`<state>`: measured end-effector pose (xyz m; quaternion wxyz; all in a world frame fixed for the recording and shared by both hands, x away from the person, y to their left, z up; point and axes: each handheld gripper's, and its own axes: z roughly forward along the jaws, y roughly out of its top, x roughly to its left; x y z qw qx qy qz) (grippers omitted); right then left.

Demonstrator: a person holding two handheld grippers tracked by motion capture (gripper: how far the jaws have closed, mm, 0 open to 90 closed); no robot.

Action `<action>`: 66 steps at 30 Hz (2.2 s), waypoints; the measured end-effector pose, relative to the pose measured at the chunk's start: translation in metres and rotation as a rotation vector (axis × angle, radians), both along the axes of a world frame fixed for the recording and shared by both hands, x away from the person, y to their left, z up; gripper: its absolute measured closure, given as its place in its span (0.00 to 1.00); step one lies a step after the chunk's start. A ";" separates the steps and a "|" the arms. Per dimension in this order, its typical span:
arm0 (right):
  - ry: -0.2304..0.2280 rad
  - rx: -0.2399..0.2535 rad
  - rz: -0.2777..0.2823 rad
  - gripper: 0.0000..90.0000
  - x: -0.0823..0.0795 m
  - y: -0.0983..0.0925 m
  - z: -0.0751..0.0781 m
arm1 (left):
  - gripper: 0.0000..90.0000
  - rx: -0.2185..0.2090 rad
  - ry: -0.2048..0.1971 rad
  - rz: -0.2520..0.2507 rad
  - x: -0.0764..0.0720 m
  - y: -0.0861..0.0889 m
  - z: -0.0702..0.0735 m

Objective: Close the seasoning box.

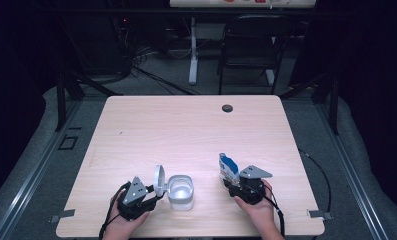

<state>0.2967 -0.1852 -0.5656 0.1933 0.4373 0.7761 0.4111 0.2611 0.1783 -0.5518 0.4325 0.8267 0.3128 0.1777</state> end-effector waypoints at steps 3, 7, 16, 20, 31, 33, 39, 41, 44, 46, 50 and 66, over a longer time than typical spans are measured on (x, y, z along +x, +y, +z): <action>-0.005 0.023 0.001 0.53 -0.002 0.002 -0.001 | 0.73 -0.005 0.001 0.001 0.000 0.000 0.000; -0.009 0.019 0.000 0.50 -0.005 0.003 -0.001 | 0.72 -0.009 -0.002 0.004 0.000 0.001 0.000; -0.007 0.008 -0.003 0.48 -0.010 0.001 0.000 | 0.72 -0.016 -0.007 0.006 0.000 0.001 0.000; -0.012 0.019 0.003 0.47 -0.013 0.002 -0.002 | 0.71 -0.016 -0.007 0.006 0.000 0.001 0.000; -0.023 0.017 0.005 0.44 -0.018 0.004 0.000 | 0.68 -0.021 -0.010 0.011 -0.001 0.002 0.001; -0.028 0.017 0.005 0.42 -0.019 0.004 0.000 | 0.68 -0.022 -0.008 0.011 -0.001 0.002 0.001; -0.032 0.014 -0.003 0.36 -0.022 0.005 0.005 | 0.67 -0.025 -0.007 0.008 -0.001 0.002 0.002; -0.028 0.022 0.001 0.35 -0.023 0.005 0.006 | 0.67 -0.024 -0.005 0.007 -0.002 0.003 0.003; -0.028 0.019 0.001 0.35 -0.026 0.005 0.008 | 0.67 -0.028 0.000 0.006 -0.003 0.003 0.003; -0.029 0.019 0.002 0.35 -0.028 0.003 0.009 | 0.67 -0.029 -0.002 0.004 -0.004 0.003 0.004; -0.029 0.026 0.000 0.35 -0.031 -0.002 0.011 | 0.68 -0.030 -0.002 -0.004 -0.006 0.003 0.007; -0.027 0.040 -0.001 0.35 -0.041 -0.005 0.015 | 0.69 -0.080 -0.018 -0.015 -0.015 0.013 0.022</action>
